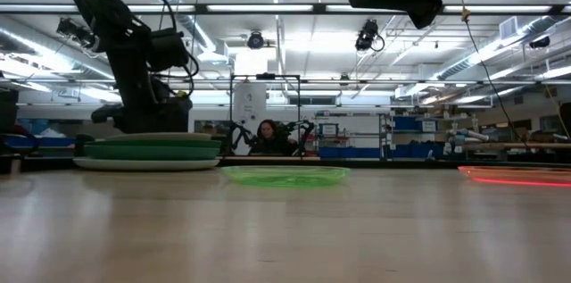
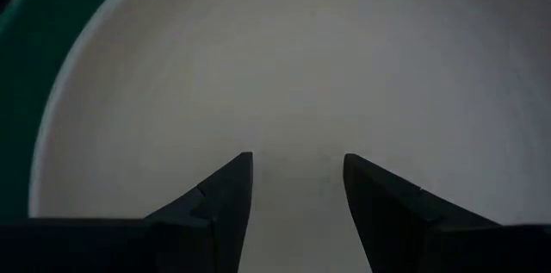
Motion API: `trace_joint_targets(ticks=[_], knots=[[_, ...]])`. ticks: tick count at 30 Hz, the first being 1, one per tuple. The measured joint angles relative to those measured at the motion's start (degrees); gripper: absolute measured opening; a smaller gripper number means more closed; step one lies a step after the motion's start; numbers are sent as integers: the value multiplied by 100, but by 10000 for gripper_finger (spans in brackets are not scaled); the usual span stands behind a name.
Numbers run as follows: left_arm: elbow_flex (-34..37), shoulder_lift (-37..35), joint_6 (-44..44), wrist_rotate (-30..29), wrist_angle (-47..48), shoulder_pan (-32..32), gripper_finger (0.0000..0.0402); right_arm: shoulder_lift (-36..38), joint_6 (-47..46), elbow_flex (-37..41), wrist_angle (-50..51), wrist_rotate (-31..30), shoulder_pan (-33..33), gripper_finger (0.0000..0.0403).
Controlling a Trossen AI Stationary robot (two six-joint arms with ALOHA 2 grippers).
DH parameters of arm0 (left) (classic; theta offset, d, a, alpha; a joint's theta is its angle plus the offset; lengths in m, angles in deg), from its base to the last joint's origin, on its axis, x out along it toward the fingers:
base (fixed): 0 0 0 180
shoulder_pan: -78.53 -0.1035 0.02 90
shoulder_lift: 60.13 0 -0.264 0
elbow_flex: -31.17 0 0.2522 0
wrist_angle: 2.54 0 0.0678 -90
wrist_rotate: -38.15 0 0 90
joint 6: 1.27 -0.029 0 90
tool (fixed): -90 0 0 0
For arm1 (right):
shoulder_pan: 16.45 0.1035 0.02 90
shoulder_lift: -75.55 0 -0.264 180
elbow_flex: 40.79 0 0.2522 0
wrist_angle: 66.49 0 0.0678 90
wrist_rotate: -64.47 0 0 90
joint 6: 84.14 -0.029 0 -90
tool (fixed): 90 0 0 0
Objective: Stack plastic plates
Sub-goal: Stack the white plate on top of the orange plate, then stack the light green plate on top of the white plate
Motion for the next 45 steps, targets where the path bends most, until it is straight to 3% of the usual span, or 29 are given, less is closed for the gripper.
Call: trace_joint_targets(ticks=[7,16,20,23,27,32,38,45], knots=[[-4,-5,8,-30,-591,44,190,0,-32,0,4,0,0,173],[-2,-58,-153,-47,-520,80,190,-1,-114,0,8,0,4,173],[-2,-627,-362,-45,-496,149,190,-135,-548,-2,77,0,-2,173],[-4,-1216,-495,-3,-400,454,190,-495,-180,-2,-35,132,-75,173],[-4,-1902,-1088,103,-574,1405,190,-890,519,-53,-582,456,-207,173],[-7,-2124,-1850,637,-1705,3362,190,-893,931,-234,-694,641,-189,173],[-9,-1810,-2565,432,-2733,5341,190,-699,1036,-234,-571,564,-25,173],[-9,-933,-2721,298,-4277,6685,190,-610,1187,-234,-527,431,135,173]])
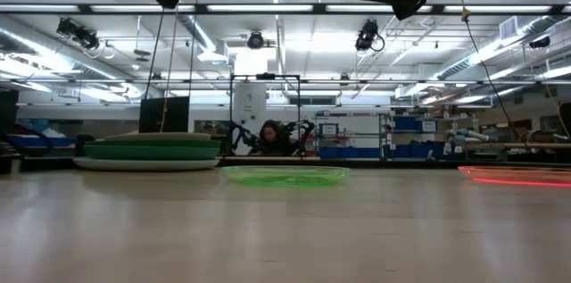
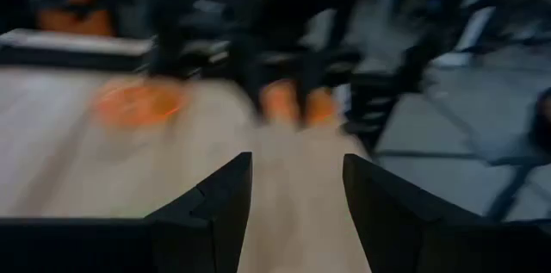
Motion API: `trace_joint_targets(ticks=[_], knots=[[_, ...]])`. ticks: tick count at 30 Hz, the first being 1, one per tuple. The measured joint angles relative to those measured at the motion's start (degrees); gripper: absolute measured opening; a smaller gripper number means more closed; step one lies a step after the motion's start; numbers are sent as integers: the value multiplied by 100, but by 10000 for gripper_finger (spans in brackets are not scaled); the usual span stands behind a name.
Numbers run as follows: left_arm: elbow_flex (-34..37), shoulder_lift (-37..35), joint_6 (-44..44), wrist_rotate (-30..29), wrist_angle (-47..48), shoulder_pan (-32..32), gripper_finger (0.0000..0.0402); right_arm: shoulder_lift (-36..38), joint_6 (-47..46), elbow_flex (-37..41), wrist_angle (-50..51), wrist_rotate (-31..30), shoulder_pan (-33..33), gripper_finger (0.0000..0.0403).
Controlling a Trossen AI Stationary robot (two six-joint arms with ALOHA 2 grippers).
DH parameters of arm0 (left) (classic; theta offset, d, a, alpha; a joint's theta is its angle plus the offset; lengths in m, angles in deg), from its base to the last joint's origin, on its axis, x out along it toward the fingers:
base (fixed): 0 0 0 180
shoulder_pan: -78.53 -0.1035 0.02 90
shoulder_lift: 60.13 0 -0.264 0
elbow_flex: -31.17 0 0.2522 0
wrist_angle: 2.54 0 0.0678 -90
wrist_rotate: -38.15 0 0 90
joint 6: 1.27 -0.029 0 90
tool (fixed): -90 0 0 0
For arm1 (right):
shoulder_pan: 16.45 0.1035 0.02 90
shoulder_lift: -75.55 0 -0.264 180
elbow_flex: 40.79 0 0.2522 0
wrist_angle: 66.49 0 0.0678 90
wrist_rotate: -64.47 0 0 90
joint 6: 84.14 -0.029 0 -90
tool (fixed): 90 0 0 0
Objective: Stack plastic plates
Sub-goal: Stack the light green plate on top of the white plate
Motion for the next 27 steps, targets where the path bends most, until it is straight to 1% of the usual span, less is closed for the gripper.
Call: trace_joint_targets(ticks=[4,6,8,10,13,17,20,27], knots=[[-4,772,-255,4,-1366,535,190,140,22,0,-56,-77,109,173],[-15,1156,-405,-1,-1877,757,190,242,104,0,-57,-96,164,173],[-186,1523,-542,-58,-2083,890,190,329,131,0,-52,-142,237,173],[-423,1832,-615,-159,-1928,981,190,387,148,0,-51,-258,299,173],[-931,2319,-673,-205,-1396,969,190,411,179,0,-32,-473,372,173],[-1447,2819,-1006,-815,-646,903,190,411,162,0,-30,-523,391,173],[-1593,3067,-996,-1137,-339,799,190,411,103,0,-26,-502,391,173],[-1600,3512,-693,-1180,-133,344,190,411,85,0,-9,-482,407,173]])
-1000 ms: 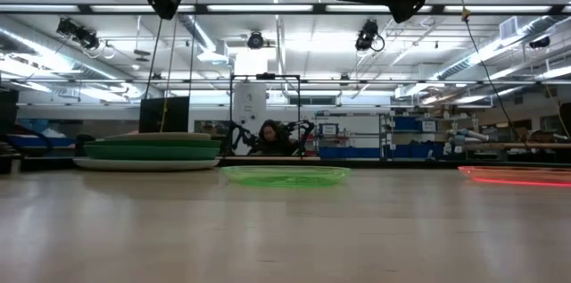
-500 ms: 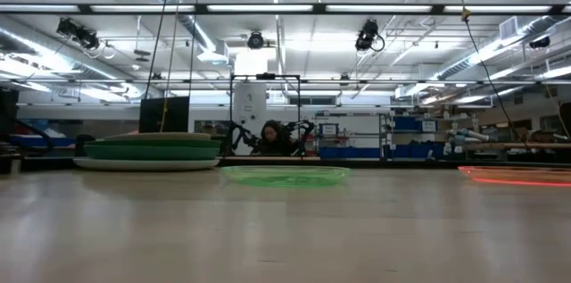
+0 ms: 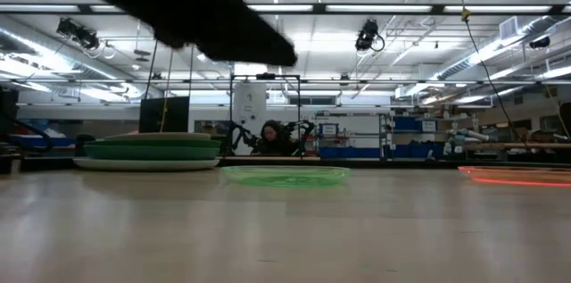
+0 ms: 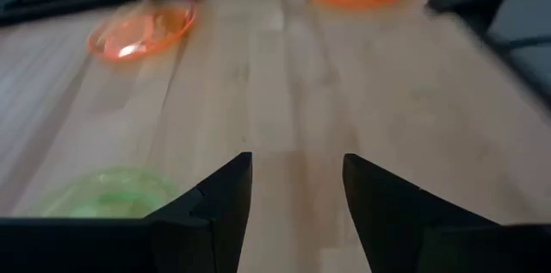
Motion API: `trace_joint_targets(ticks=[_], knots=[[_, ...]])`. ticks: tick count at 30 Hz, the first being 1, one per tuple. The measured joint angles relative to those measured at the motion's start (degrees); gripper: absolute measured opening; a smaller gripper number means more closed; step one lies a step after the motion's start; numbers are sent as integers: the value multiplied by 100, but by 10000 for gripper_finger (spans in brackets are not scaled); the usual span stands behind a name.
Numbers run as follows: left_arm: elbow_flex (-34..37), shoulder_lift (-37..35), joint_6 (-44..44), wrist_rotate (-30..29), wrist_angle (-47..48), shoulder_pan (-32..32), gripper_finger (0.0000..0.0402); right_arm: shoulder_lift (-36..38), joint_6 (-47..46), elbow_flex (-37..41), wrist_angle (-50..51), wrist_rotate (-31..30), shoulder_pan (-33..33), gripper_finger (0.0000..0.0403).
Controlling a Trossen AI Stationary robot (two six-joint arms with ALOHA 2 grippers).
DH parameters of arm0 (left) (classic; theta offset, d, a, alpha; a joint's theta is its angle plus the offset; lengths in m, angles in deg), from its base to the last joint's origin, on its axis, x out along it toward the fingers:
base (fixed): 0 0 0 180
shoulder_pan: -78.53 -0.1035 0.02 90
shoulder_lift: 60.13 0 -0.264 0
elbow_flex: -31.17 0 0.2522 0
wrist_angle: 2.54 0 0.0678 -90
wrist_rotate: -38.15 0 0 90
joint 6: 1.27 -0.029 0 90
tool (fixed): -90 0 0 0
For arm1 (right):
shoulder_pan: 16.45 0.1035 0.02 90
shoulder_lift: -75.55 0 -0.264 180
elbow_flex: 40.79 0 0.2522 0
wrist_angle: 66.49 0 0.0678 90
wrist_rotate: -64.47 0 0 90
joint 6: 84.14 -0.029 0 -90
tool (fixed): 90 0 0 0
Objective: Stack plastic plates
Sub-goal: Stack the light green plate on top of the white plate
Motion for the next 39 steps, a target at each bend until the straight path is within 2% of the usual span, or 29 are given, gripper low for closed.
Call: trace_joint_targets(ticks=[13,18,28,39], knots=[[2,719,-32,-67,-222,-313,190,0,-4,0,16,4,2,173],[2,832,-50,-84,-445,-558,190,0,-4,0,18,4,2,173],[4,966,-202,11,-249,-942,190,0,-4,0,20,7,2,173],[-2,1350,-366,-71,-387,-947,190,0,-98,2,66,9,2,173]])
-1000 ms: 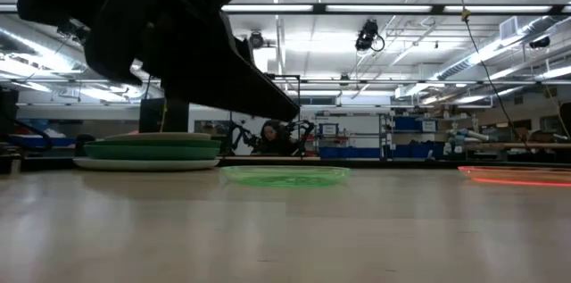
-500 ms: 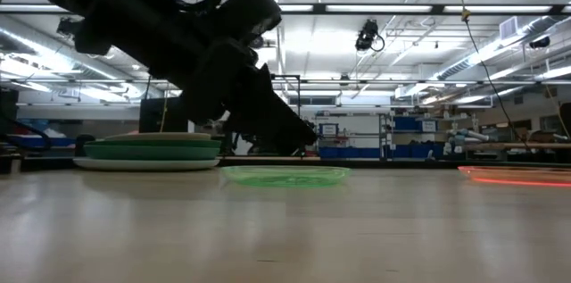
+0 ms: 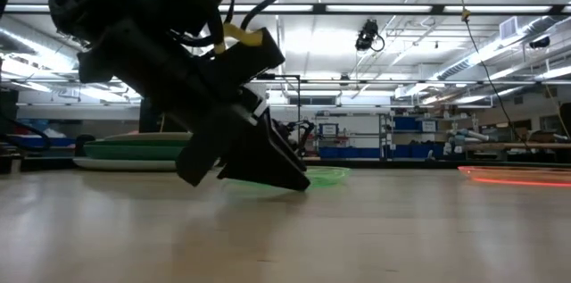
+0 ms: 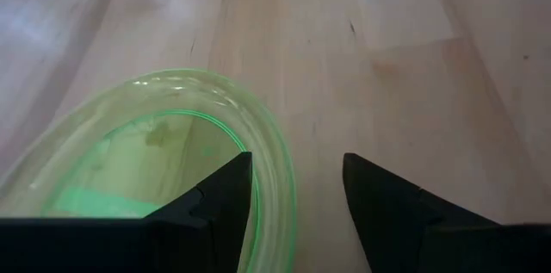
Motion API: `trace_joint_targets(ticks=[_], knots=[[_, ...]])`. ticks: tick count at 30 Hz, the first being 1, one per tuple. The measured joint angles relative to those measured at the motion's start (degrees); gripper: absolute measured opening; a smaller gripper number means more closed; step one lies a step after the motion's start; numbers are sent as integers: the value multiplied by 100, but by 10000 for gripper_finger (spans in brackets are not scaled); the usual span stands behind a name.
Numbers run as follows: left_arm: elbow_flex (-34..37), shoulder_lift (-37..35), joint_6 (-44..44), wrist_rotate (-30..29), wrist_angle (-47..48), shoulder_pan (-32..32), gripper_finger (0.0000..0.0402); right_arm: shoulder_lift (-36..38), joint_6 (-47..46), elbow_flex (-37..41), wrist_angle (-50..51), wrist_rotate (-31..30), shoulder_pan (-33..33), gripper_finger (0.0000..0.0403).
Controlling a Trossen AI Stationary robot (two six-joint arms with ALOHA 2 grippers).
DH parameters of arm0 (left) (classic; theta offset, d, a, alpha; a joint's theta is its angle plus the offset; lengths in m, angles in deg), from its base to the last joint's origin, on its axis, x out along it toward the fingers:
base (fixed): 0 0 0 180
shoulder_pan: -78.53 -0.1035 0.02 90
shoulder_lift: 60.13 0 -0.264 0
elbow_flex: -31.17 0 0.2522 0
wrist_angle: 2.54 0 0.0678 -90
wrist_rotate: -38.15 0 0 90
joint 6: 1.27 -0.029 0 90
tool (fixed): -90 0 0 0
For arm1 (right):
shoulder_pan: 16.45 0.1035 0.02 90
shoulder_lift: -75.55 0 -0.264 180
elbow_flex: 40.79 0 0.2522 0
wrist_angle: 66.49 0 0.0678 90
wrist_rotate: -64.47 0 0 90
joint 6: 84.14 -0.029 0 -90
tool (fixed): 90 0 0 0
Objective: Stack plastic plates
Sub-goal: Stack the light green plate on top of the white plate
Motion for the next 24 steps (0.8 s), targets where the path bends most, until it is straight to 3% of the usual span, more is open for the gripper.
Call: trace_joint_targets(ticks=[6,24], knots=[[-7,-2,-579,-112,67,-48,190,0,-11,0,14,0,-1,173],[-15,-22,-1202,-170,519,-177,190,0,-11,0,22,0,-1,173]])
